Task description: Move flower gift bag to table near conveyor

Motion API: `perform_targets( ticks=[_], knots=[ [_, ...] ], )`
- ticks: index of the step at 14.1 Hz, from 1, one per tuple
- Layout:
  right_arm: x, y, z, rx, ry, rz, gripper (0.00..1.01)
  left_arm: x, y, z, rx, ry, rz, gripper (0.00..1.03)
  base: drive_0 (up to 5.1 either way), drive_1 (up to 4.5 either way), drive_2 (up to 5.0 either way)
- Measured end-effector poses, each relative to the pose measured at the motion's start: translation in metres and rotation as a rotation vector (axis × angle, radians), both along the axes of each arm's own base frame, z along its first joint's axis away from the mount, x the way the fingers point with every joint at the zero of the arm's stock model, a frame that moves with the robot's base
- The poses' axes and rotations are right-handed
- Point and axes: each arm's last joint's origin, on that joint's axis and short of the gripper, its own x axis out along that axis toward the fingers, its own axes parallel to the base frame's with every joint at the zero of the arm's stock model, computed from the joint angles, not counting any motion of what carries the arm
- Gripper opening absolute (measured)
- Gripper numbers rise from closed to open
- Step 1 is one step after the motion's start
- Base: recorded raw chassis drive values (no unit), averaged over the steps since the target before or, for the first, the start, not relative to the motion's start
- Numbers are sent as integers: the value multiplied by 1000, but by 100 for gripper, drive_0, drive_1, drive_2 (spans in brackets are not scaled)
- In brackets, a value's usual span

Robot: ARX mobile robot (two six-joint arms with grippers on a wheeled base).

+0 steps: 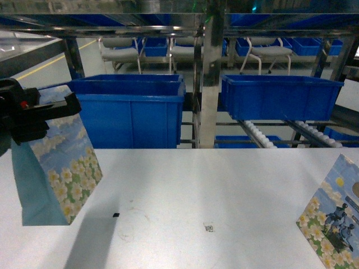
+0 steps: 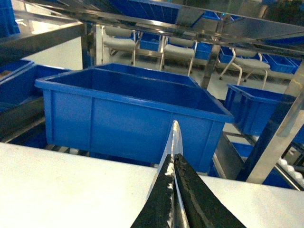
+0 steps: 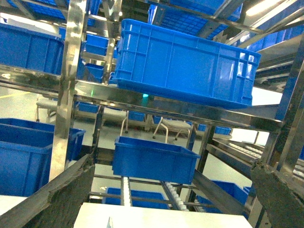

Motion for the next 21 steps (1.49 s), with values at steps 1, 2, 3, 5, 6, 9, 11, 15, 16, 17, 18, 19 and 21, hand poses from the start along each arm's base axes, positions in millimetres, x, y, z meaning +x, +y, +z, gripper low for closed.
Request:
perform_targets(
  ticks=[1, 2, 3, 5, 6, 9, 11, 15, 16, 17, 18, 19, 21],
  knots=[
    [0, 0, 0, 0, 0, 0, 98, 1, -1, -1, -5, 2, -3, 2, 0, 0, 0],
    [0, 0, 0, 0, 0, 0, 98, 3, -2, -4, -11, 6, -4, 2, 0, 0, 0],
    [0, 0, 0, 0, 0, 0, 98, 4, -2, -5, -11, 10, -5, 2, 0, 0, 0],
    [0, 0, 0, 0, 0, 0, 98, 11, -8, -11, -17, 17, -15, 2, 0, 0, 0],
    [0, 0, 0, 0, 0, 0, 98, 17, -11, -14, -25, 11, -21, 2, 0, 0, 0],
    [0, 0, 0, 0, 0, 0, 98, 22, -13, -29, -45, 49, -33, 2, 0, 0, 0],
    [0, 0, 0, 0, 0, 0, 98, 22, -14, -35, -56, 60, -30, 2, 0, 0, 0],
    [0, 0, 0, 0, 0, 0, 98, 23, -10, -56, -79, 130, -25, 2, 0, 0, 0],
    [0, 0, 0, 0, 0, 0, 98, 23, -7, -57, -86, 130, -16, 2, 0, 0, 0],
    [0, 0, 0, 0, 0, 0, 98, 23, -7, -58, -88, 129, -14, 2, 0, 0, 0],
    [0, 0, 0, 0, 0, 0, 98, 23, -8, -58, -91, 129, -15, 2, 0, 0, 0],
    [0, 0, 0, 0, 0, 0, 98, 21, -12, -59, -99, 133, -28, 2, 0, 0, 0],
    [0, 0, 0, 0, 0, 0, 98, 7, -21, -61, -90, 153, -61, 2, 0, 0, 0]
  ],
)
